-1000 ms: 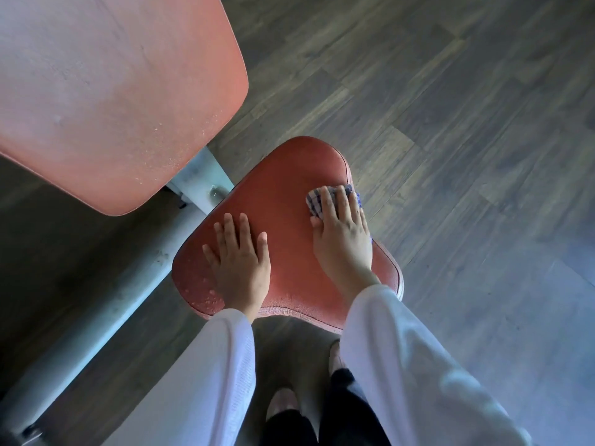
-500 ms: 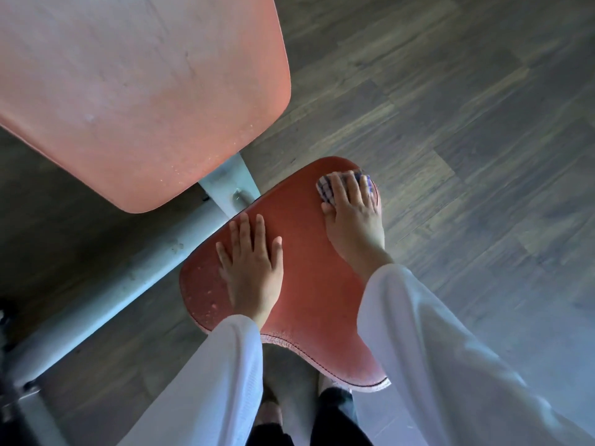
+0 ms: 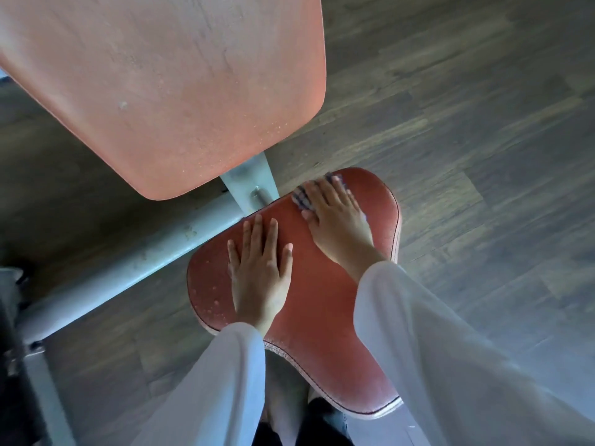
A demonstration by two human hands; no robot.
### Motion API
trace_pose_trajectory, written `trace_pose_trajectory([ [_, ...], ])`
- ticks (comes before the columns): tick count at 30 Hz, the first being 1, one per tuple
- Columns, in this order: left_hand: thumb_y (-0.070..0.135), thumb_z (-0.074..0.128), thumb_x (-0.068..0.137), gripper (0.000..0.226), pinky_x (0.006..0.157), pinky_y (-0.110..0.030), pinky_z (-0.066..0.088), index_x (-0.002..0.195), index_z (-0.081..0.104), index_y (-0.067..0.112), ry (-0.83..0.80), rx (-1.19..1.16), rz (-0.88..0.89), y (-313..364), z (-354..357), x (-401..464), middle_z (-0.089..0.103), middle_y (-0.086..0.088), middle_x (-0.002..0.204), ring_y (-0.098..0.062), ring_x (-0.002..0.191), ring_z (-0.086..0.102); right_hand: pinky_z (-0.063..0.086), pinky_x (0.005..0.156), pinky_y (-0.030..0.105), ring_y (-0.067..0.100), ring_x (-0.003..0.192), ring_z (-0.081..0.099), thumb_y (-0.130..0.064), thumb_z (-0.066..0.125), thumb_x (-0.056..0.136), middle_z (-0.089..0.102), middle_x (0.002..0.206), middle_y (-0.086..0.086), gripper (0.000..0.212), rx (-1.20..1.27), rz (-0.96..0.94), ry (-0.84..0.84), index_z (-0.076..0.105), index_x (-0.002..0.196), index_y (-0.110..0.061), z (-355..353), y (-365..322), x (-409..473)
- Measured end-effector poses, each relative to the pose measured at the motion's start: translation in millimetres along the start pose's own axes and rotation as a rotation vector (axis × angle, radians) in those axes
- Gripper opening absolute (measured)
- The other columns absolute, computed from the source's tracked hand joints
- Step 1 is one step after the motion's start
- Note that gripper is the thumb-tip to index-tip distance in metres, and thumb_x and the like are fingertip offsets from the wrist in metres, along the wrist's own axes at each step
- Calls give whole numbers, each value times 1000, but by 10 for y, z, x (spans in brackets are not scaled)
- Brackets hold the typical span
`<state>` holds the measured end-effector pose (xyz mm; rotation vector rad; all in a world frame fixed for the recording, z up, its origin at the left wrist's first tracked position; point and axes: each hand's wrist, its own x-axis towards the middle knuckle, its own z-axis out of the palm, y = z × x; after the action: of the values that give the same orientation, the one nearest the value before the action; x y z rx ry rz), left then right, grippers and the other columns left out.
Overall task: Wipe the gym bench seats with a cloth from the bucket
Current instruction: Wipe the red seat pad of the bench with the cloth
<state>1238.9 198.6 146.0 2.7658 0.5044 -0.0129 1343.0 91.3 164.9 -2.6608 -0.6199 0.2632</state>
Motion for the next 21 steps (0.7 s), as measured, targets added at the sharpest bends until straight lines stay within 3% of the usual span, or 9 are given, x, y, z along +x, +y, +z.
trace_pose_trajectory([
  [3, 41, 25, 92, 57, 108, -53, 23, 134, 48, 10, 13, 7, -17, 5, -11, -14, 42, -14, 143, -30, 135, 36, 15, 113, 35, 26, 139, 23, -26, 45, 93, 38, 146, 8, 46, -1, -89, 45, 39, 138, -16, 44, 5, -85],
  [8, 44, 17, 91, 62, 112, -47, 13, 140, 40, 14, -24, -27, -57, -9, -20, -52, 32, -11, 150, -26, 140, 26, 8, 115, 37, 29, 141, 16, -22, 43, 95, 30, 149, 11, 48, -8, 188, 149, 32, 141, -15, -21, 132, 34],
  [10, 43, 19, 91, 61, 111, -48, 15, 139, 41, 13, -30, -25, -53, -10, -18, -49, 34, -12, 148, -28, 139, 29, 6, 115, 37, 28, 142, 12, -26, 41, 96, 26, 151, 9, 49, -23, 213, 92, 29, 143, -17, -16, 60, 93],
  [13, 40, 23, 91, 58, 109, -52, 22, 135, 46, 11, -20, -29, -45, 2, -25, -28, 41, -14, 144, -30, 136, 35, 6, 114, 37, 22, 142, 9, -35, 34, 98, 25, 151, 5, 47, 27, 45, -76, 29, 142, -21, 25, -103, 164],
  [16, 43, 19, 90, 62, 111, -49, 17, 137, 45, 11, 0, -78, -72, 12, -36, -18, 39, -12, 146, -27, 139, 30, 8, 113, 34, 20, 142, 10, -33, 28, 100, 28, 149, 5, 41, 238, 22, -143, 36, 137, -19, -65, -119, 177],
  [18, 44, 17, 90, 64, 113, -49, 12, 139, 41, 12, 7, -147, -135, 73, -80, 45, 36, -10, 148, -25, 141, 25, 13, 114, 36, 23, 142, 13, -28, 33, 100, 29, 150, 9, 42, 378, 165, 27, 37, 138, -12, -165, 23, 114],
  [20, 40, 21, 92, 58, 111, -53, 16, 138, 42, 11, 33, -195, -95, 212, -118, 151, 39, -11, 146, -28, 139, 28, 18, 114, 39, 28, 140, 20, -25, 39, 98, 35, 146, 14, 42, 285, 282, 236, 40, 136, -6, -237, 213, -16],
  [21, 38, 23, 92, 57, 110, -54, 19, 138, 43, 11, 29, -208, -31, 310, -132, 212, 40, -13, 145, -30, 138, 30, 18, 114, 39, 29, 139, 21, -24, 40, 98, 35, 146, 15, 42, 239, 328, 256, 40, 136, -5, -257, 288, -75],
])
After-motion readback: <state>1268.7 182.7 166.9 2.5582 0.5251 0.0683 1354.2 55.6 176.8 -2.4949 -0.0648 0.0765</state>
